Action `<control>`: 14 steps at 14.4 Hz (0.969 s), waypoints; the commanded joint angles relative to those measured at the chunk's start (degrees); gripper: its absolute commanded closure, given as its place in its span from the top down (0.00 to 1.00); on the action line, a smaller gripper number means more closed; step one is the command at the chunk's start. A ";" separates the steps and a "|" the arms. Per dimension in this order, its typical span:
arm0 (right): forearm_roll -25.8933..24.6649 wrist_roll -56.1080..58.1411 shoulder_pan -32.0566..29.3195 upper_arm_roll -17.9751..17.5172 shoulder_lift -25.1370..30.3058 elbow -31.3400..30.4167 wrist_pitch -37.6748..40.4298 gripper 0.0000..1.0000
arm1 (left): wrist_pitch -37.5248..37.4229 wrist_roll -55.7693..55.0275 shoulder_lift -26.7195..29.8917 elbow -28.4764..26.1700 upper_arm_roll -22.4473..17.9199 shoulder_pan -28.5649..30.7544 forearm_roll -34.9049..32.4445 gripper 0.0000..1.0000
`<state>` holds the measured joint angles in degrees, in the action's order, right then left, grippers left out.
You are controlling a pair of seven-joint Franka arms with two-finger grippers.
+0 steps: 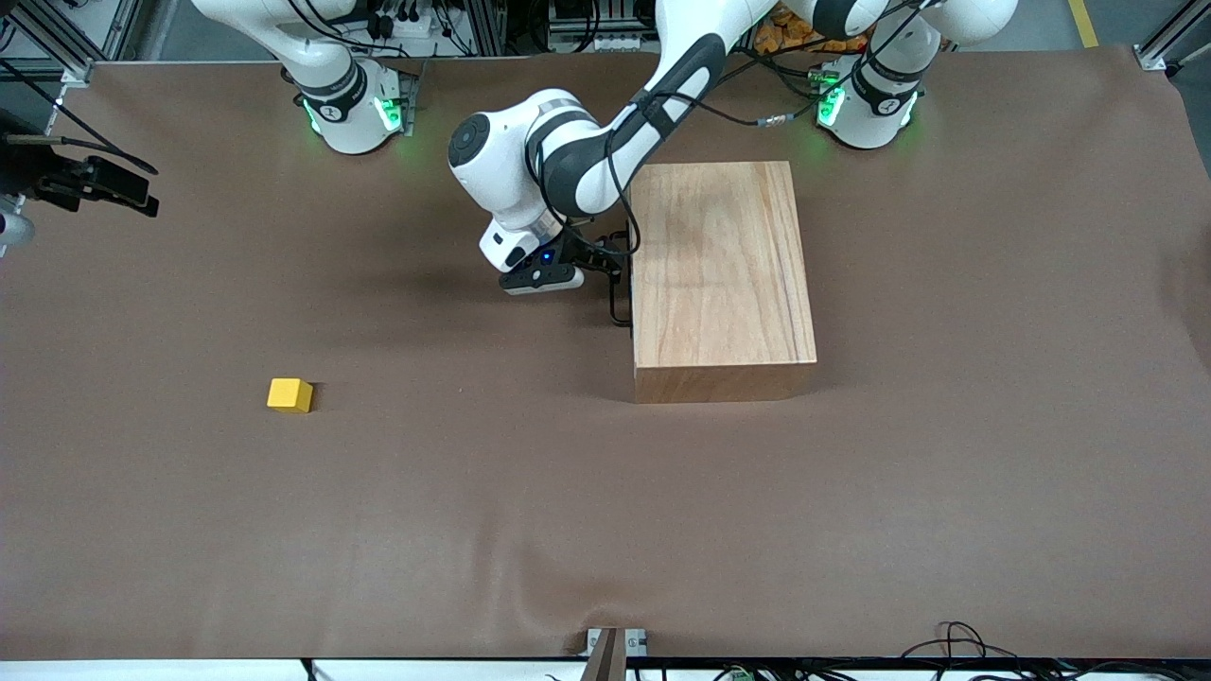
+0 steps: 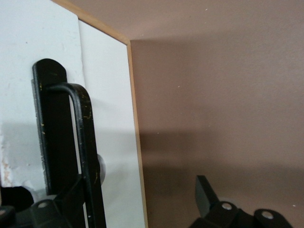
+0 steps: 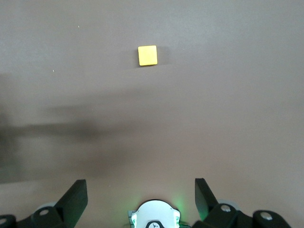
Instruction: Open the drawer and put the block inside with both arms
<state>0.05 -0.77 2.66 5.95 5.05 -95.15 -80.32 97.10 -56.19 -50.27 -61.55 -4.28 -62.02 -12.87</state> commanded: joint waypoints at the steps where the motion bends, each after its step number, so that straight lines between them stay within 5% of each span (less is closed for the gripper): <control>1: 0.74 3.57 -0.54 -0.06 0.32 -0.04 -0.19 1.00 | 2.30 0.65 -0.88 1.52 0.06 -0.12 -0.23 1.00; 14: 0.74 3.94 -0.55 -0.06 0.49 -0.13 -0.28 1.00 | 9.77 0.73 -0.97 1.70 0.15 0.23 4.00 1.00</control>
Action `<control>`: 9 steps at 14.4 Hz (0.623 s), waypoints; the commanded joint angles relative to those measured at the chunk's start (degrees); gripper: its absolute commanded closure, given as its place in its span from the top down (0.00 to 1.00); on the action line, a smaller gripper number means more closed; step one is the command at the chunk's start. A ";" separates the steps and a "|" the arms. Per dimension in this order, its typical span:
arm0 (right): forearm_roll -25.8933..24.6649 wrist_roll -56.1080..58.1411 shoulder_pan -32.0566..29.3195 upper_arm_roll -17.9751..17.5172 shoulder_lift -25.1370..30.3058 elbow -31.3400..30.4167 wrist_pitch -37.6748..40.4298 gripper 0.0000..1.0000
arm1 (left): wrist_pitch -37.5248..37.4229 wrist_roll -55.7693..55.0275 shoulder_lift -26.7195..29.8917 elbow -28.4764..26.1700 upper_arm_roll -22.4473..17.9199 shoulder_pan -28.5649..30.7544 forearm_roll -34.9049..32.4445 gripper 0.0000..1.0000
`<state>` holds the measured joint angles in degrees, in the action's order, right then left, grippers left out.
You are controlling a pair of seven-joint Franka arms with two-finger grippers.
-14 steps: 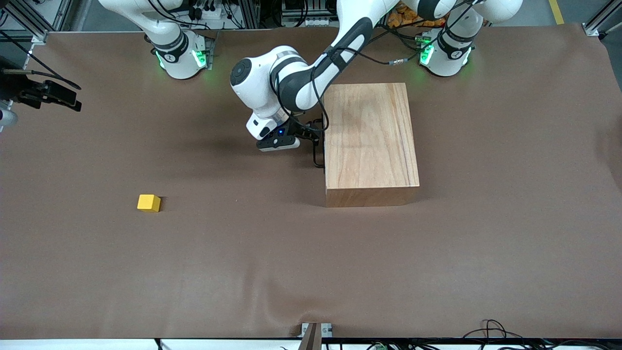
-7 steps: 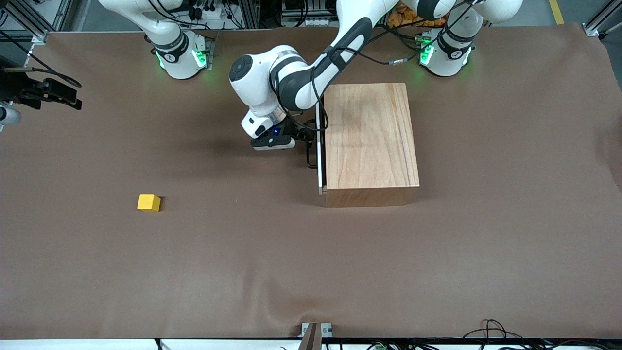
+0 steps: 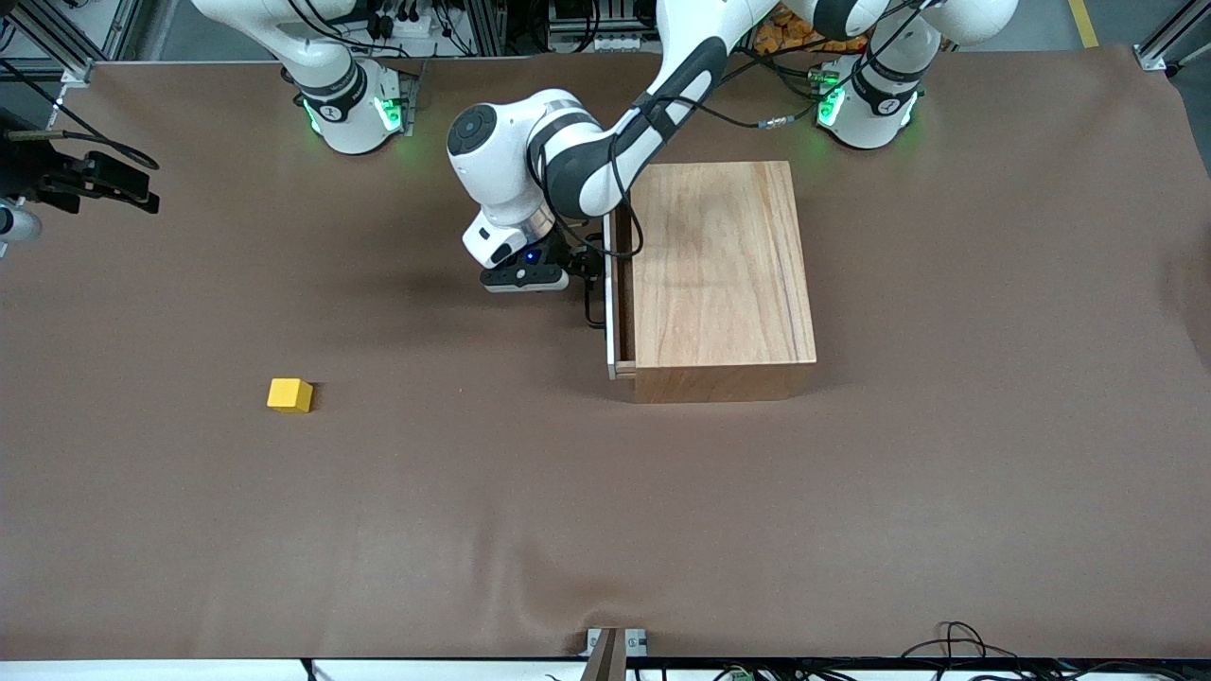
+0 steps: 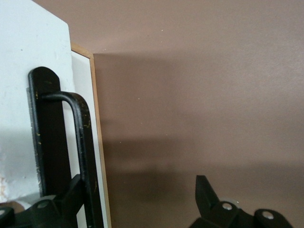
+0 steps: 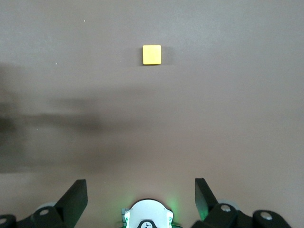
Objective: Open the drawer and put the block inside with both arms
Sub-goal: 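Pull the drawer handle outward with the left gripper to open it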
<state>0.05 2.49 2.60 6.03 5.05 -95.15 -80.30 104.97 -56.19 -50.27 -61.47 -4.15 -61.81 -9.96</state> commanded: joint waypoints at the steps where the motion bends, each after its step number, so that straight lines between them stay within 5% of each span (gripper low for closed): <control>1: 0.74 0.76 -0.49 -0.14 0.58 -0.13 -0.38 1.00 | 2.08 0.73 -0.97 1.70 0.01 0.02 1.61 1.00; 9: 1.97 2.87 -1.71 0.12 0.40 -0.30 -1.96 1.00 | 5.33 0.65 -0.97 1.70 0.10 -0.24 3.54 1.00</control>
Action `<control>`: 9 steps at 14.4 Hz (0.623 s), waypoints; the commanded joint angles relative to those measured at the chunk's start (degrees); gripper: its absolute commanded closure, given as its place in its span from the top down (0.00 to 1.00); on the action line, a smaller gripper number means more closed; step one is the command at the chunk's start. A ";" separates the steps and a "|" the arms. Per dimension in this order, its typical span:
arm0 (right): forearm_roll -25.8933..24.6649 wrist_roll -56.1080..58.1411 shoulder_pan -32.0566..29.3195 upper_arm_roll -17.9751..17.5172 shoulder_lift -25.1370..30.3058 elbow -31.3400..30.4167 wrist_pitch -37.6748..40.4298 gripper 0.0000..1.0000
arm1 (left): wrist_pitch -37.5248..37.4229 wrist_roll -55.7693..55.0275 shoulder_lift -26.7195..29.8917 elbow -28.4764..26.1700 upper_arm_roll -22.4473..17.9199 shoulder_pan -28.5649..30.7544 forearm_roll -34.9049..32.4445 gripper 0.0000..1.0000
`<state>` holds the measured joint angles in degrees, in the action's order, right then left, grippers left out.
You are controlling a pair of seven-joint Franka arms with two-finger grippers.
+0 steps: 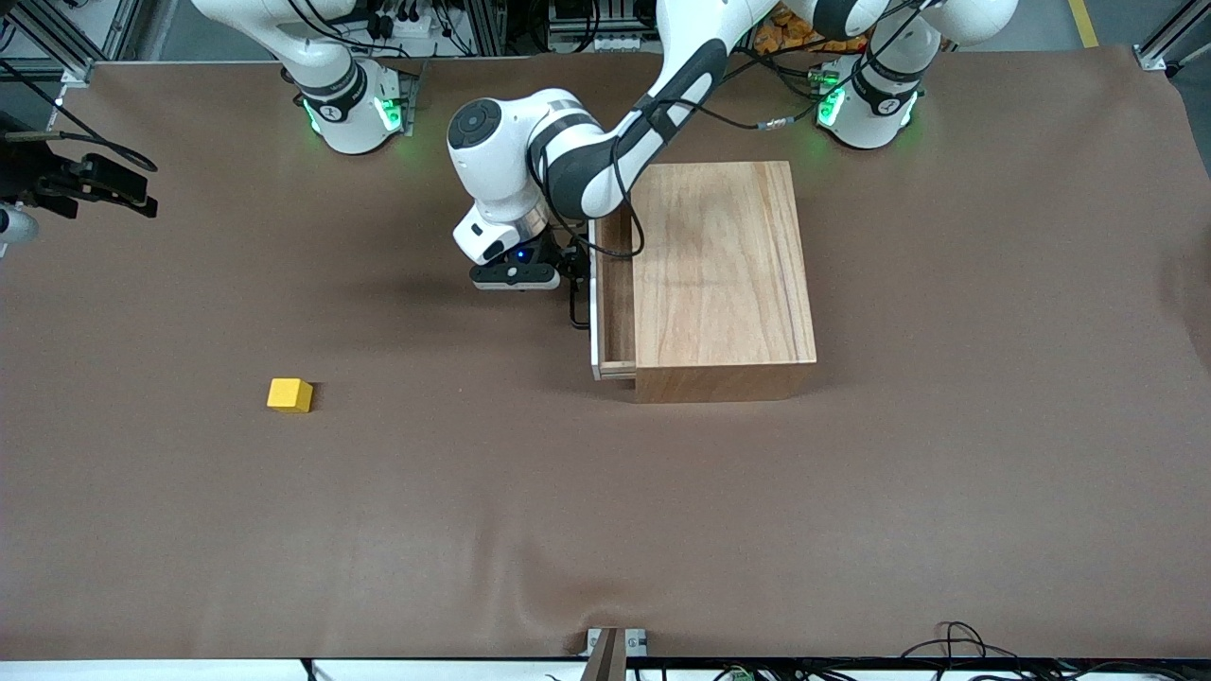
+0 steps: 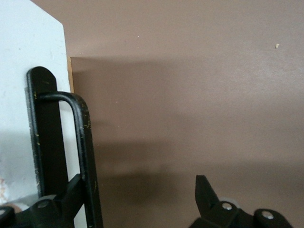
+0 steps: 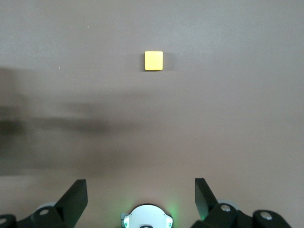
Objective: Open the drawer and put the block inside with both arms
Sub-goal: 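Pull the drawer handle outward with the left gripper to open it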
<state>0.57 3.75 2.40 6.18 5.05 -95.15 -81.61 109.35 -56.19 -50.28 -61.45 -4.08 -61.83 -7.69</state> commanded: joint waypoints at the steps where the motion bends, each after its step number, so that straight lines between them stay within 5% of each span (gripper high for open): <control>1: 1.98 1.70 -1.61 -0.02 0.49 -0.30 -0.83 1.00 | 1.04 0.65 -1.05 1.69 0.13 -0.31 1.27 1.00; 9: 1.98 1.87 -1.00 -0.46 0.84 -1.61 -4.42 1.00 | 1.82 0.65 -1.14 1.77 3.64 -0.40 1.27 1.00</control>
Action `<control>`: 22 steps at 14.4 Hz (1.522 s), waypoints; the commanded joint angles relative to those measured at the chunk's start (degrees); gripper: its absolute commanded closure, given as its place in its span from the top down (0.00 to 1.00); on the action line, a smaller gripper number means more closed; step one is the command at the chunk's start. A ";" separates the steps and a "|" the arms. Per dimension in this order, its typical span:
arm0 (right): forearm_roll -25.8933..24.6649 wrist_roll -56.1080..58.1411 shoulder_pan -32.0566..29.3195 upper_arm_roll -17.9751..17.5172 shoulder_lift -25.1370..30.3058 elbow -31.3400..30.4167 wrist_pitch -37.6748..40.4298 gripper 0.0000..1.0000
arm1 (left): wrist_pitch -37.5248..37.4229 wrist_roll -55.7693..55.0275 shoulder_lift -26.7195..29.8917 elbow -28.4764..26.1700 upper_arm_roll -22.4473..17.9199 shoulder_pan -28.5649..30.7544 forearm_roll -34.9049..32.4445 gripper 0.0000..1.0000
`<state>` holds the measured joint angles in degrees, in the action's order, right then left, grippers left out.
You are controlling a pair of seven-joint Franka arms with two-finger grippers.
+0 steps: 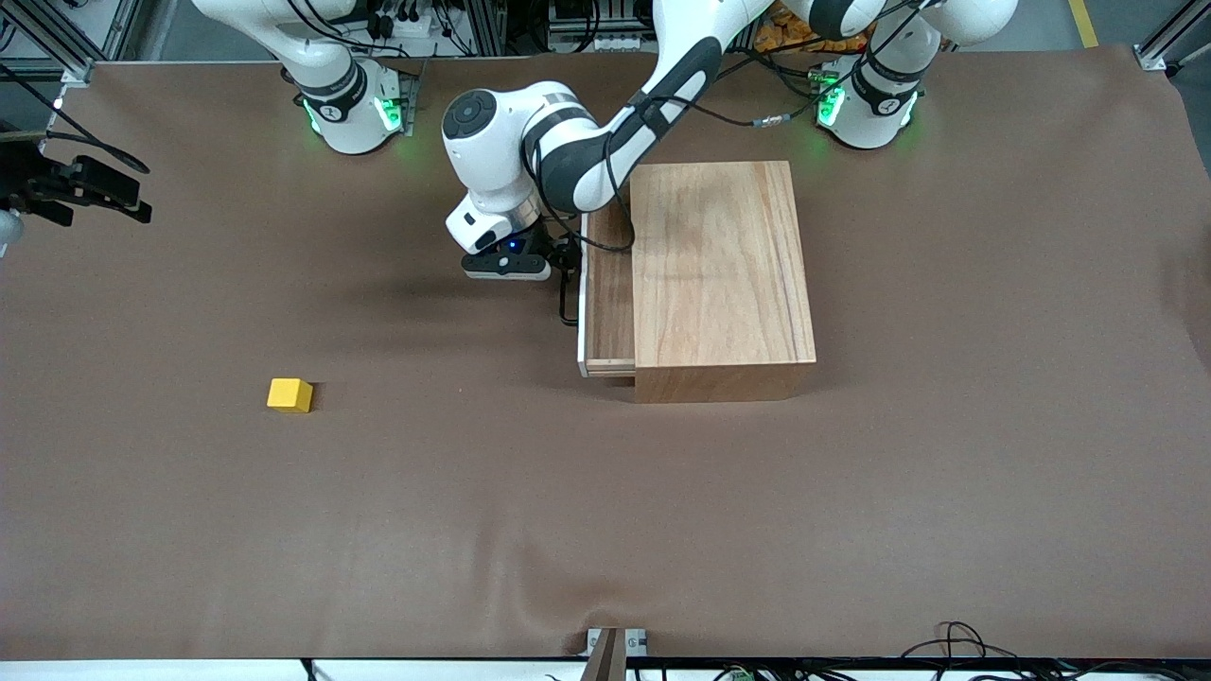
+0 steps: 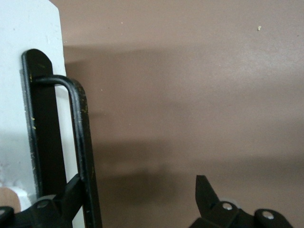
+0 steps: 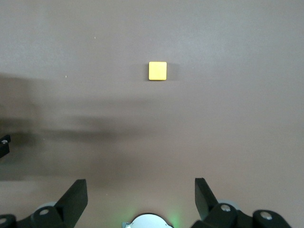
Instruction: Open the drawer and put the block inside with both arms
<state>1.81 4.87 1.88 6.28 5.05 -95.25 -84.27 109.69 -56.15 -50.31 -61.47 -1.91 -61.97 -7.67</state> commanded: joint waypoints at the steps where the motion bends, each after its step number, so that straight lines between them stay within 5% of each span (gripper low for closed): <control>1: 0.21 0.76 -0.39 -0.65 0.66 -1.61 -2.13 1.00 | 2.28 0.61 -1.11 1.79 1.64 -0.25 1.26 1.00; 22: 0.12 1.72 -0.30 -0.65 -1.45 -2.05 -4.59 1.00 | 18.80 -0.01 -1.72 1.79 2.17 -1.22 2.22 1.00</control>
<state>1.80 6.03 1.96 5.74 4.10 -97.05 -88.43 126.62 -56.28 -50.89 -61.43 0.03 -62.90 -6.70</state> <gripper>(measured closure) 0.000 0.000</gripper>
